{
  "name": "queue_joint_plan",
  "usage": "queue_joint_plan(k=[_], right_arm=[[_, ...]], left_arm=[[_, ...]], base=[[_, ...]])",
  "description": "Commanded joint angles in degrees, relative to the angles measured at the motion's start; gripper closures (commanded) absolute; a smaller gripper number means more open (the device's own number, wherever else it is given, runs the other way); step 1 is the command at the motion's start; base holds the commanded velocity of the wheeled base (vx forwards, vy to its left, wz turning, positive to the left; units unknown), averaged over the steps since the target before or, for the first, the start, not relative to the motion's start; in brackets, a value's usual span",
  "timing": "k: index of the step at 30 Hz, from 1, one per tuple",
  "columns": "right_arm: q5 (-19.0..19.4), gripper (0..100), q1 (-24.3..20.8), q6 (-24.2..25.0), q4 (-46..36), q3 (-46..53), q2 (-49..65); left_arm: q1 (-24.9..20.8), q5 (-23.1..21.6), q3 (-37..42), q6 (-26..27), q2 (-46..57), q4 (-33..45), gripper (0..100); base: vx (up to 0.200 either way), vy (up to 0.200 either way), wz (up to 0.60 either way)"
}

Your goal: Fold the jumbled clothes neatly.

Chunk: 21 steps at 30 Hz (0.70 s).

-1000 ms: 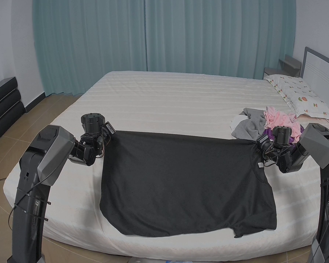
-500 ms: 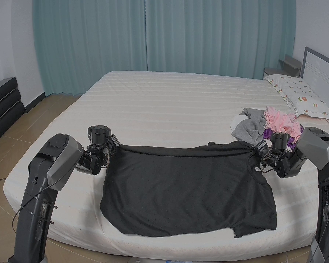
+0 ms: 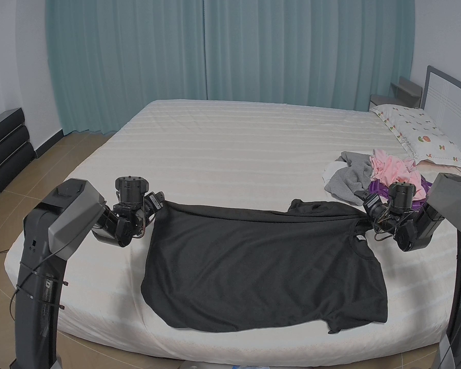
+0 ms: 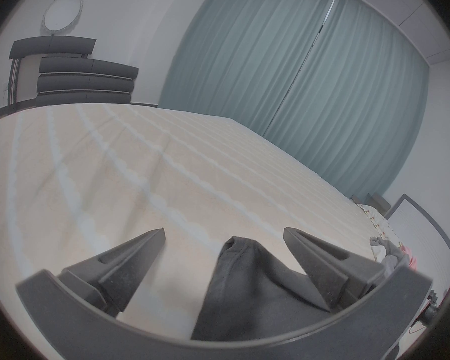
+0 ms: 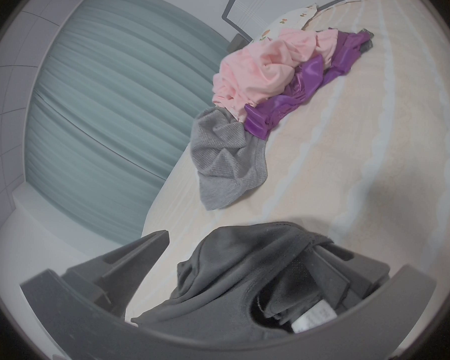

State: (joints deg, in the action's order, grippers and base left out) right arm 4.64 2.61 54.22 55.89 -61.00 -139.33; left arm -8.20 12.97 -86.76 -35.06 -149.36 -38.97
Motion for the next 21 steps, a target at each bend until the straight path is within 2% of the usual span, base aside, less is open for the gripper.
queue_joint_plan(k=[1,3,4,6,11,15,21], right_arm=[[4.41,0,0.03,-2.37,3.08,11.52,12.06],[5.64,0,-0.41,-4.83,4.22,16.44,14.26],[5.64,0,-0.41,-4.83,4.22,16.44,14.26],[6.52,0,-0.94,-7.91,8.53,24.18,16.89],[9.24,0,-3.14,-9.22,15.65,35.25,20.41],[9.24,0,-5.16,-10.19,16.97,41.58,22.61],[9.59,0,-5.68,-9.31,19.6,49.49,23.84]], left_arm=[[0.91,-3.39,13.72,-1.15,14.27,-0.23,0],[0.82,-4.97,18.73,-2.03,18.05,-0.23,0],[0.82,-4.97,18.73,-2.03,18.05,-0.23,0],[0.56,-7.26,26.73,-3.52,24.03,-0.4,0],[-0.32,-11.21,38.77,-4.93,31.59,-1.37,0],[-2.69,-11.74,47.65,-7.22,36.33,-4.01,0],[-6.12,-11.65,57.58,-10.38,40.73,-6.47,0]], base=[[0.0,0.0,0.0],[0.0,0.0,0.0],[0.0,0.0,0.0],[0.0,0.0,0.0],[0.0,0.0,0.0],[0.0,0.0,0.0],[0.0,0.0,0.0]])
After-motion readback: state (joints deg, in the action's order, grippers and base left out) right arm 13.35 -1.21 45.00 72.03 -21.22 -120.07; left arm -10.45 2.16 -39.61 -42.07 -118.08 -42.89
